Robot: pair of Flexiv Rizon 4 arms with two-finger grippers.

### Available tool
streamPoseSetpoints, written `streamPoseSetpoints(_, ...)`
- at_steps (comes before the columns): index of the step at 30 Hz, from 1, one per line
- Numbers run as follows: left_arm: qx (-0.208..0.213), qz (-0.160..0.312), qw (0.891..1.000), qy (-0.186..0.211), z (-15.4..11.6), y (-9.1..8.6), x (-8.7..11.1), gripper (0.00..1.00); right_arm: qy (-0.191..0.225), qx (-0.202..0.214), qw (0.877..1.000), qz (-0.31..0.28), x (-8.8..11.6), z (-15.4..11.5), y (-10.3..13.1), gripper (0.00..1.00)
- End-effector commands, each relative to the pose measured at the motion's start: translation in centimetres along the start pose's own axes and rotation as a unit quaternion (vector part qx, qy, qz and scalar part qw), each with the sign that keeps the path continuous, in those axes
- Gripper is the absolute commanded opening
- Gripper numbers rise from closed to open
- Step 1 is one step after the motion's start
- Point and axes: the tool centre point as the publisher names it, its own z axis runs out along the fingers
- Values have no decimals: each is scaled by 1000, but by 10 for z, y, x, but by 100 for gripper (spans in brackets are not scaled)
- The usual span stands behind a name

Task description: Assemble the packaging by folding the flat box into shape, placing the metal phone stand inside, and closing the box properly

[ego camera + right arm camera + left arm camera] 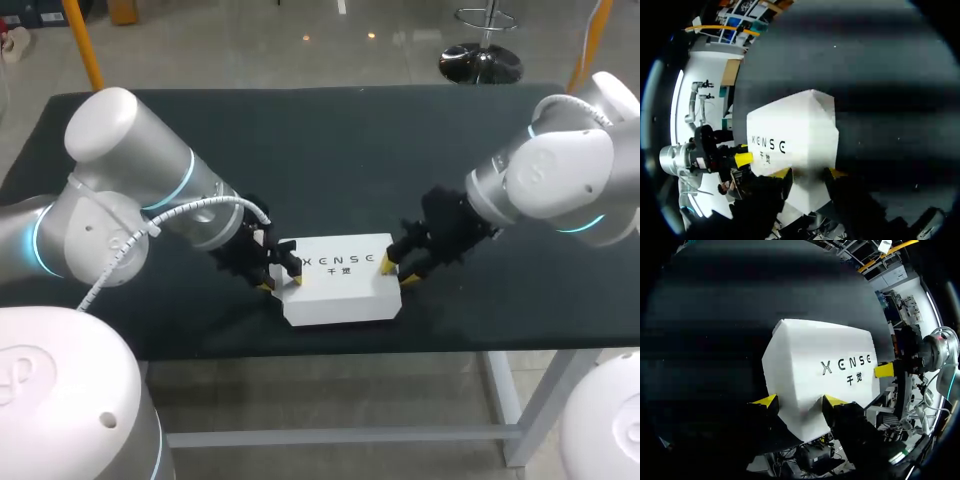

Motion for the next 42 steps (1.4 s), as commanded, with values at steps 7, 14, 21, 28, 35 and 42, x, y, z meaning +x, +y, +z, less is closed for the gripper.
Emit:
streamPoseSetpoints(7,0,-4,1000,2,11,0,-1,55,1,4,1000,4,1,5,1,48)
streamPoseSetpoints(14,1,-7,1000,3,11,0,-3,52,3,6,1000,7,1,4,2,49)
streamPoseSetpoints(21,1,-7,1000,3,11,0,-3,52,3,6,1000,7,1,4,2,52)
streamPoseSetpoints(28,1,-7,1000,3,11,0,-3,52,3,6,1000,7,1,4,2,49)
streamPoseSetpoints(35,1,-7,1000,3,11,0,-3,68,3,6,1000,7,1,4,2,49)
streamPoseSetpoints(42,1,-7,1000,3,11,0,-3,71,3,6,1000,7,1,4,2,49)
